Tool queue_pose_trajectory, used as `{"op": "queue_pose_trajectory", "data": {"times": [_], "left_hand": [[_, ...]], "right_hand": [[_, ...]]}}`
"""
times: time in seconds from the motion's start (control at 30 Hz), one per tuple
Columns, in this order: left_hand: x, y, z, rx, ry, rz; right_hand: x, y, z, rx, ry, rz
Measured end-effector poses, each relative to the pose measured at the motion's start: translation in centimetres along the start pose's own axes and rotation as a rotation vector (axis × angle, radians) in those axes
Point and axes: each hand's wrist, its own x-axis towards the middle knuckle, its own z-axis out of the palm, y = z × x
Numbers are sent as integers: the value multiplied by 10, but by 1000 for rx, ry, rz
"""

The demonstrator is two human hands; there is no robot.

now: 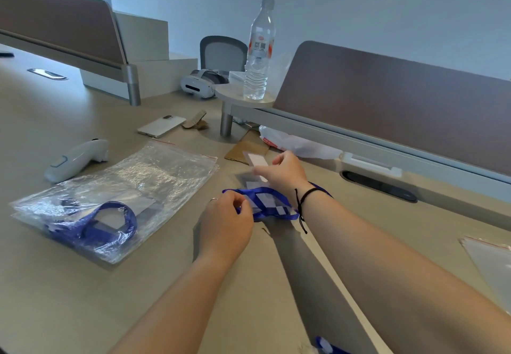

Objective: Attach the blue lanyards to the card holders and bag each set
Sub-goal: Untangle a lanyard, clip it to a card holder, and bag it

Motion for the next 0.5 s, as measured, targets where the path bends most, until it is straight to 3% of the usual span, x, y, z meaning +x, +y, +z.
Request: {"op": "queue_pose_trajectory", "data": {"times": [0.1, 0.27, 0.4, 0.5], "left_hand": [[0, -3, 3, 13, -50, 106], [-1, -3, 6, 109, -112, 200], [-5, 2, 6, 160, -125, 255], [-15, 11, 4, 166, -155, 325]], "right_hand": [[-26, -1, -31, 231, 66, -78], [-74, 11, -96, 389, 190, -177], [-118, 36, -149, 245, 207, -225], [-158, 68, -171, 20, 0, -203]]}}
